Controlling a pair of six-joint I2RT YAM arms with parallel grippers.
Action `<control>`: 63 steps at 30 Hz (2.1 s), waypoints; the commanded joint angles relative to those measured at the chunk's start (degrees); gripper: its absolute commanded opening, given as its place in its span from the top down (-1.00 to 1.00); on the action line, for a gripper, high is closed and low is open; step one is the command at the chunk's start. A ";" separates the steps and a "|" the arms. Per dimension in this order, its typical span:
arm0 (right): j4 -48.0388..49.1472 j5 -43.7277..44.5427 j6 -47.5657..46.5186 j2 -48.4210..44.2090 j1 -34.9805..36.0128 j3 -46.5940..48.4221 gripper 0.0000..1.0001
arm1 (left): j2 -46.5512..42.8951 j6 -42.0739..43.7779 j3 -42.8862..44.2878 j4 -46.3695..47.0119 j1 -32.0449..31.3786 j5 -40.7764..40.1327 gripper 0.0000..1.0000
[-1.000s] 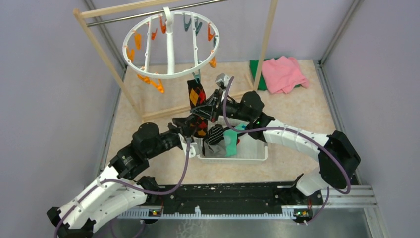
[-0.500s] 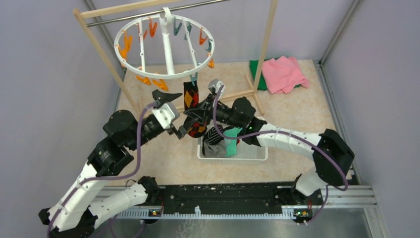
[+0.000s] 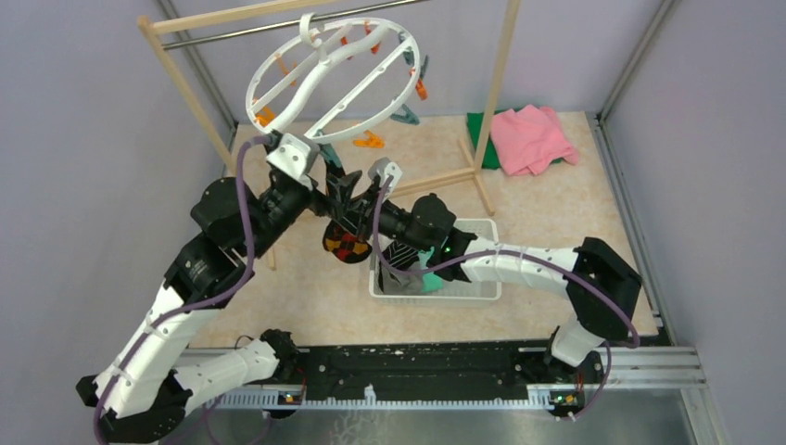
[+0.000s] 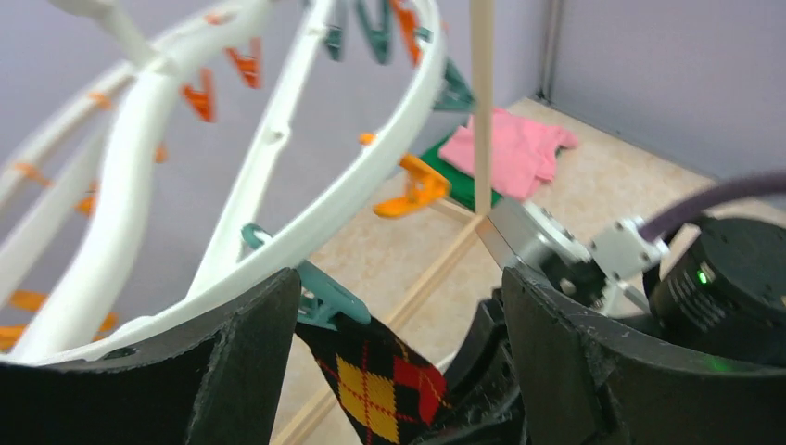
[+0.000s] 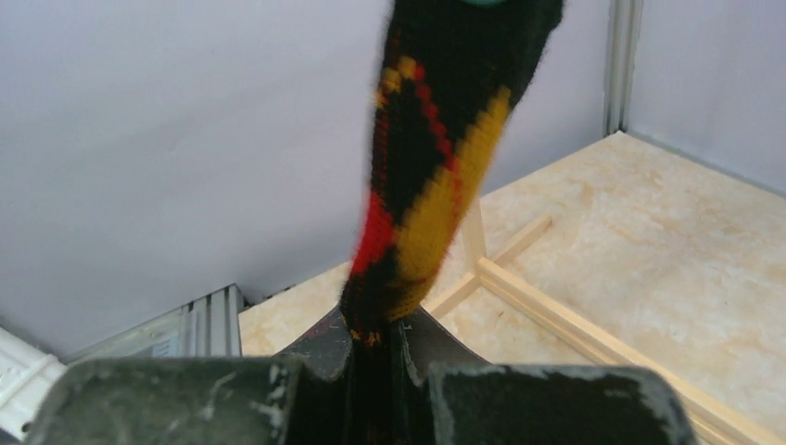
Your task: Remove the socks clipped to the hanger
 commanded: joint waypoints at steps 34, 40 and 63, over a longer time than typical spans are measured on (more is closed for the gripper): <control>5.52 7.05 -3.97 8.35 4.54 9.94 1.00 | -2.07 -19.14 7.19 -8.08 2.43 -6.69 -0.97; 6.10 7.05 -3.71 8.19 4.73 9.43 1.00 | -4.47 -17.19 -0.46 -3.27 2.46 -7.99 -0.96; 6.20 5.82 -2.85 6.96 4.71 8.30 1.00 | 0.79 -15.02 -3.43 9.59 6.88 -5.94 -0.20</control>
